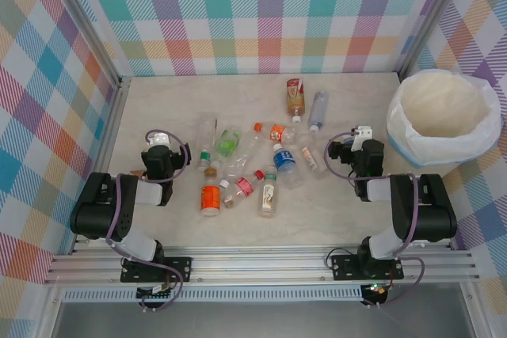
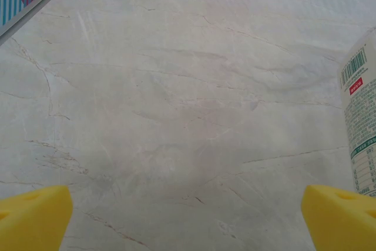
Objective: Put the plastic bottles in the bin
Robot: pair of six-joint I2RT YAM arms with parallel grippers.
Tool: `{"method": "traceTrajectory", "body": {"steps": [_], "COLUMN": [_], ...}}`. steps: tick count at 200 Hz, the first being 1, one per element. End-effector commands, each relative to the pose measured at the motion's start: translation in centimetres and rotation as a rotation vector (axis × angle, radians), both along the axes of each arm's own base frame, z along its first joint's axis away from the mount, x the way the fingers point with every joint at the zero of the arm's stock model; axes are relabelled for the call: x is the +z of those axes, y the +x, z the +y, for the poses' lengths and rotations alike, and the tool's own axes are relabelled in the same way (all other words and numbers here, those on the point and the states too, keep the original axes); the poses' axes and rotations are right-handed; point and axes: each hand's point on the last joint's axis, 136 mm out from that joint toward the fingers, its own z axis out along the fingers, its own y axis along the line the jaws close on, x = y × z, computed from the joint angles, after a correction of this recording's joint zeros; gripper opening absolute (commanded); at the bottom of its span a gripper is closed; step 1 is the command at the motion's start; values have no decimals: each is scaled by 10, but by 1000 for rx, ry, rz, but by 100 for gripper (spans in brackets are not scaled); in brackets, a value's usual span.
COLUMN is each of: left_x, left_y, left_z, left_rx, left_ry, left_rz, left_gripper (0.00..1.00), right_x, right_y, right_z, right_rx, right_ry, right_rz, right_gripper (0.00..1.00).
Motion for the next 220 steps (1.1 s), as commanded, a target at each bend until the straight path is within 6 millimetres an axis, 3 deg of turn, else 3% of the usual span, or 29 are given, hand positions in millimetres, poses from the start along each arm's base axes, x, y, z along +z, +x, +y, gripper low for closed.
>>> {"method": "traceTrajectory", "body": {"steps": [1,220], "left_x": [12,18], "left_y": [7,6], "left_z": [-3,-3], "left_rx": [-9,-9], "left_ry": [3,1], "left_rz": [-38,-40], "left_gripper": [100,100], "right_x": [4,5], "right_y": [5,5], "right_z": [-2,1], "right_rx": [-12,8], "right_ry": [8,8], "right_rz": [-14,-13], "right_gripper": [100,100]}}
